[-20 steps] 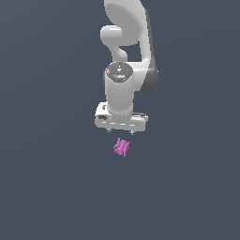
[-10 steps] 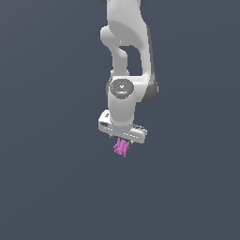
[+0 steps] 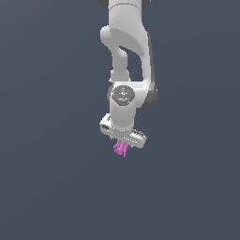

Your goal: Pick up the object and move it to a goal position.

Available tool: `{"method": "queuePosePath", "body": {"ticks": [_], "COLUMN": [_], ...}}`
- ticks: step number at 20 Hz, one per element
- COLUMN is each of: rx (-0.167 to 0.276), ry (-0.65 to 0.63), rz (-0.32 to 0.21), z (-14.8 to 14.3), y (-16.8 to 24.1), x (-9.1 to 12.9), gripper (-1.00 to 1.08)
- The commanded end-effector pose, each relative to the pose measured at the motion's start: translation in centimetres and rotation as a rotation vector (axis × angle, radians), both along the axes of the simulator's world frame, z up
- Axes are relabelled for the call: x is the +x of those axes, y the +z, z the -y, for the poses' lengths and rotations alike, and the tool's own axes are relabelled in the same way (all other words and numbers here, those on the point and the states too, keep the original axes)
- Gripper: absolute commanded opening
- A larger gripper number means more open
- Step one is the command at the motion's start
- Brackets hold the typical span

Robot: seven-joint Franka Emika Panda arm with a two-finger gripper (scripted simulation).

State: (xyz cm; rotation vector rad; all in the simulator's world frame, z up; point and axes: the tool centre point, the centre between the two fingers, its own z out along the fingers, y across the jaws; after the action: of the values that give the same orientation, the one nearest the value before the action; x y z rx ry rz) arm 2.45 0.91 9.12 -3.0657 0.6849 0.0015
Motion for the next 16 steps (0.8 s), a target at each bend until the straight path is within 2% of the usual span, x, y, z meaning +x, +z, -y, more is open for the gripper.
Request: {"method": "queuePosePath", "body": {"ticks": [1, 6, 16], "rx": [-0.001, 0.0, -0.001], "ry": [-0.007, -0.004, -0.007], "rz": [0.001, 0.0, 0.001], "z": [0.0, 0.0, 0.0], "y": [-0.1, -0.7, -5.0], "x": [0.1, 0.0, -0.1], "gripper": [1.0, 1.0, 1.0]}}
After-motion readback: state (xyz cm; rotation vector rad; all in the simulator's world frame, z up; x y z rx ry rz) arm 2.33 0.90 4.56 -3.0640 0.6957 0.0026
